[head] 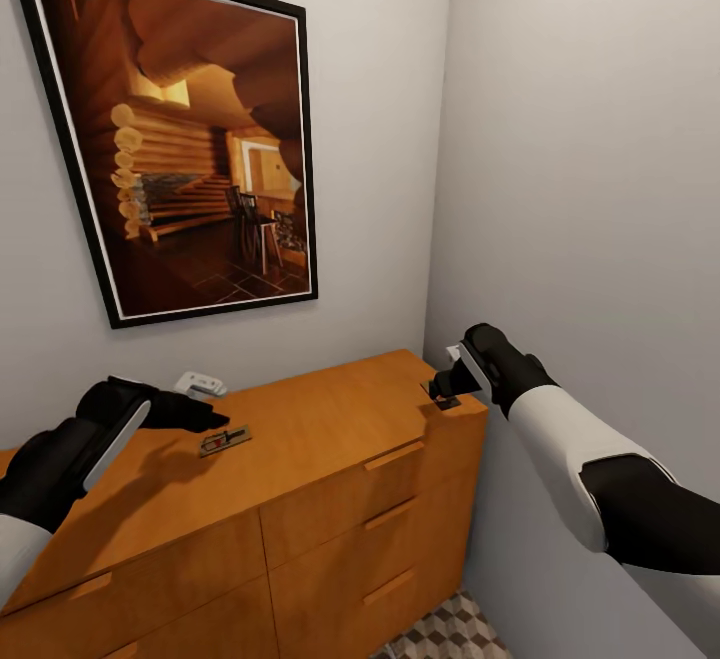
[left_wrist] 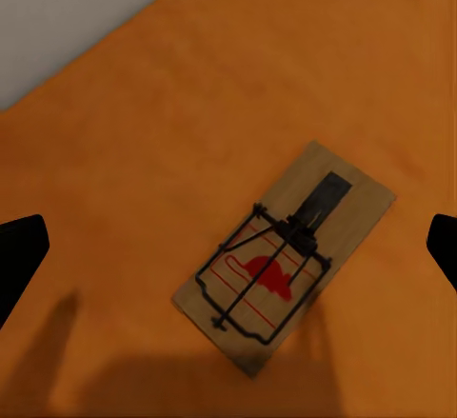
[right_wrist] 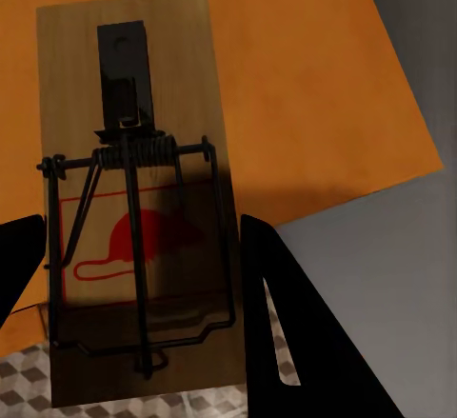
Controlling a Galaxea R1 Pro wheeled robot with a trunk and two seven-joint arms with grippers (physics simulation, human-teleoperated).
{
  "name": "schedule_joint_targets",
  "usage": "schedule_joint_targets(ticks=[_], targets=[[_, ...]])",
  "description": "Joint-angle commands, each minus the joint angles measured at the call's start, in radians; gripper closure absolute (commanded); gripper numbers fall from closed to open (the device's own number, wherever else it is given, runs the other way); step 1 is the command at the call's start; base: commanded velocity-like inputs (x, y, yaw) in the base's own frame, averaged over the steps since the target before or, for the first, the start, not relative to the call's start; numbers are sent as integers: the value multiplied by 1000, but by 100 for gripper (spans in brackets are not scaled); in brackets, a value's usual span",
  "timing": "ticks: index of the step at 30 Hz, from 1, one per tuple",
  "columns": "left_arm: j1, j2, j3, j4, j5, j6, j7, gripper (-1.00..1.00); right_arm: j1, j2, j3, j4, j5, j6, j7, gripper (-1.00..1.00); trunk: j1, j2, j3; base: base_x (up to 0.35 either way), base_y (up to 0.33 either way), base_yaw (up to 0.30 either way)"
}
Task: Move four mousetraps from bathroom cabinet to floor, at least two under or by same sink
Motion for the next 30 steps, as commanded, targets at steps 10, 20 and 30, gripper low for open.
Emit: schedule_joint_targets(ticks=[10,20,30], targets=[[-22,-5,-1,88,8,-4,-226,-100,-1,-1,4,-1,4,4,7,100,0,-1,-1,0,0,0],[-24,-2,-2,117,4,-76,-332,-100,-1,-2,4,-1,3,4,7,100,0,-1,-1,0,0,0],[-25,10,-3,119,-5,-89,-338,-100,-1,-2,4,0,3,4,6,100,0,-1,-1,0,0,0]])
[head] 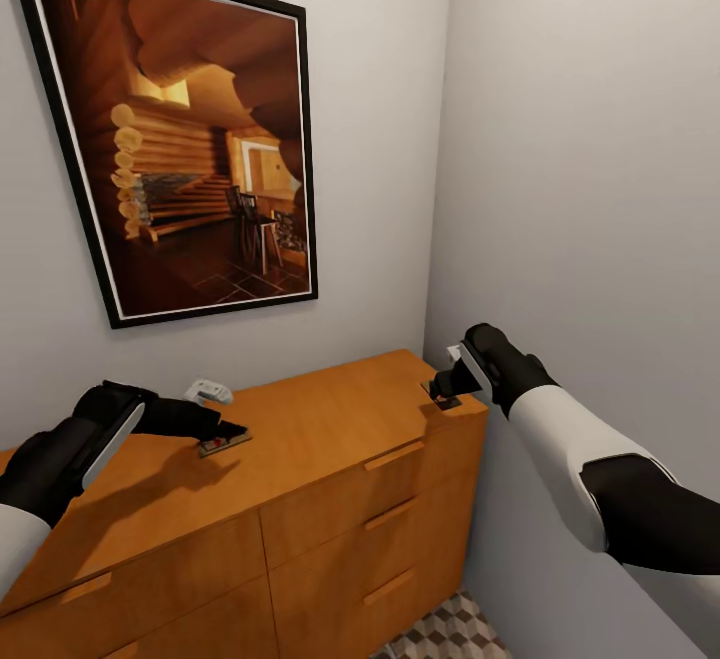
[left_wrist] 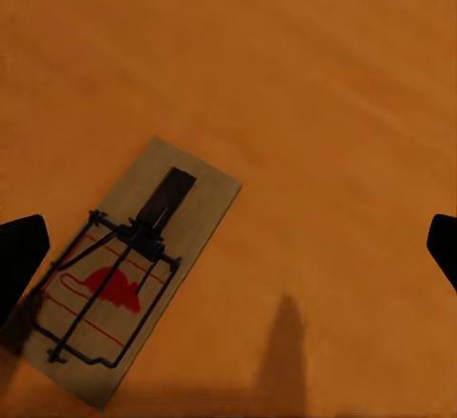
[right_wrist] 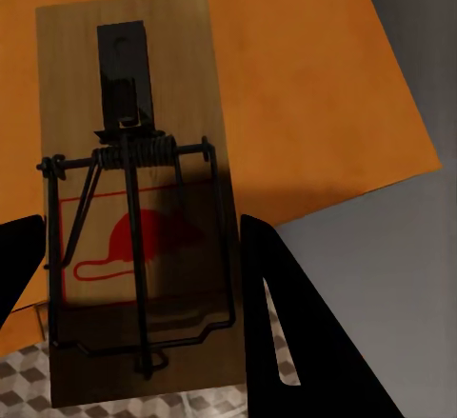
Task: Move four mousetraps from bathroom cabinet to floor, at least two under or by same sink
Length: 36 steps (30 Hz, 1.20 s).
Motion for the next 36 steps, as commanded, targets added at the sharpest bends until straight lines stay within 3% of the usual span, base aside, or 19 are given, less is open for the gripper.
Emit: schedule_joint_targets(ticks=[1,6,12,18,28,36], targets=[[-1,2,-2,-1,4,7,3,-100,-1,0,4,-1,3,4,7,100,0,-1,-1,0,0,0],[-1,6,-1,7,-43,7,3,-100,-1,0,4,-1,3,4,7,100,0,-1,-1,0,0,0],[-39,-7,-1,121,-96,-16,0,-100,-1,2,4,-1,3,4,6,100,0,-1,-1,0,0,0],[-55,-14,-1,155,-102,-62,-3,-100,-1,0,4,0,3,4,6,100,0,-1,-1,0,0,0],[-58,-19,-1,161,-104,-72,-3,-100,-1,0,4,0,3,4,6,100,0,-1,-1,0,0,0],[-58,-48,-2,189,-104,-75,-3,-100,-1,0,4,0,3,4,6,100,0,-1,-1,0,0,0]])
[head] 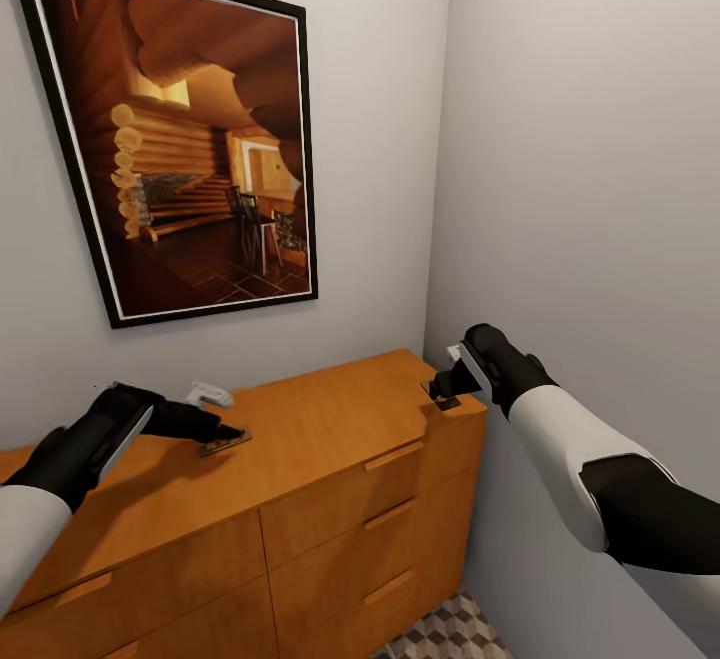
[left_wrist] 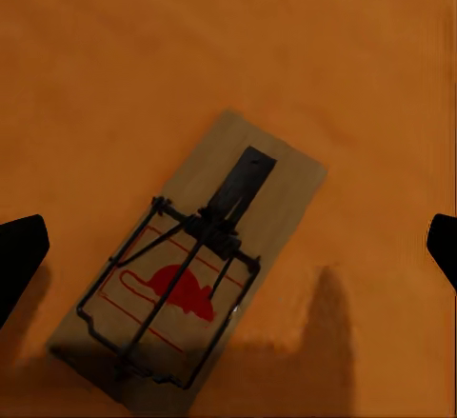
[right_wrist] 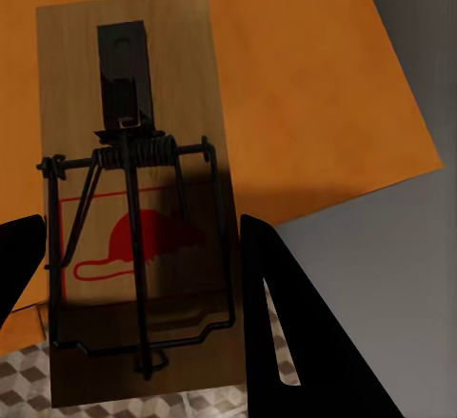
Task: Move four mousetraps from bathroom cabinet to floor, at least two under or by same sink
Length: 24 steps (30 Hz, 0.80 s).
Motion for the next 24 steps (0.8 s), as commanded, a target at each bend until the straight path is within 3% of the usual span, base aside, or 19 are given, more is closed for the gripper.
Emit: schedule_joint_targets(ticks=[1,10,24], targets=[[-1,-2,-3,6,8,7,3,-100,-1,-1,4,-1,3,4,7,100,0,-1,-1,0,0,0],[-1,-23,-3,40,4,-12,3,-100,-1,-2,4,-1,3,4,7,100,0,-1,-1,0,0,0],[-1,-19,-5,73,2,-30,3,-100,-1,-1,4,-1,3,4,5,100,0,-1,-1,0,0,0]])
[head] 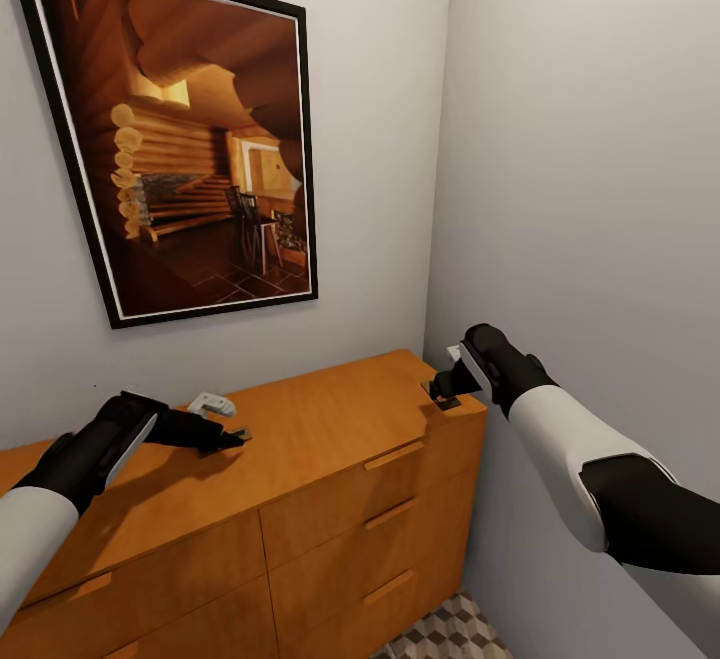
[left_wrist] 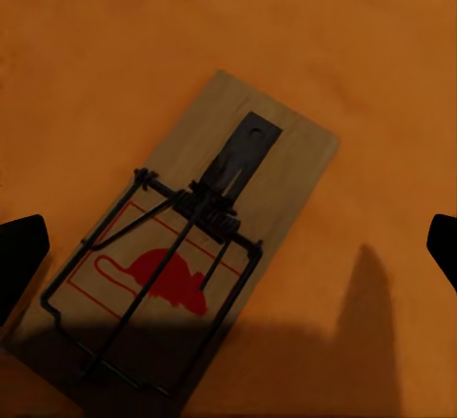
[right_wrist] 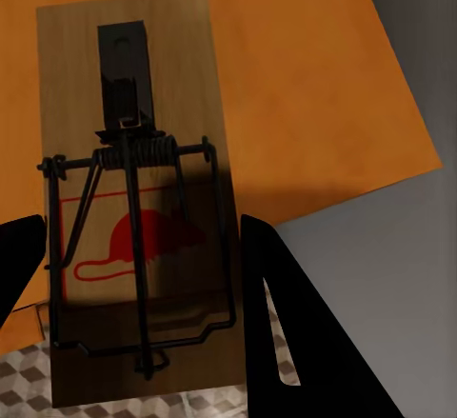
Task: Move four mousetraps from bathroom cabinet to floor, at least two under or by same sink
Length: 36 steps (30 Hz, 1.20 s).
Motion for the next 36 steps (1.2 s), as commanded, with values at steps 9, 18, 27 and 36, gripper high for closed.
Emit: schedule_joint_targets(ticks=[9,18,27,36], targets=[[-1,10,-3,1,-4,6,3,-100,-1,-1,4,-1,3,3,7,100,0,-1,-1,0,0,0],[-6,12,-3,-2,-16,6,3,-100,-1,-1,4,-1,3,3,7,100,0,-1,-1,0,0,0],[-27,7,-10,-5,-28,16,-7,-100,0,1,4,-12,8,4,8,100,0,-1,-1,0,0,0],[-4,28,-4,-20,-25,11,21,-100,0,1,7,3,15,4,8,100,0,-1,-1,0,0,0]])
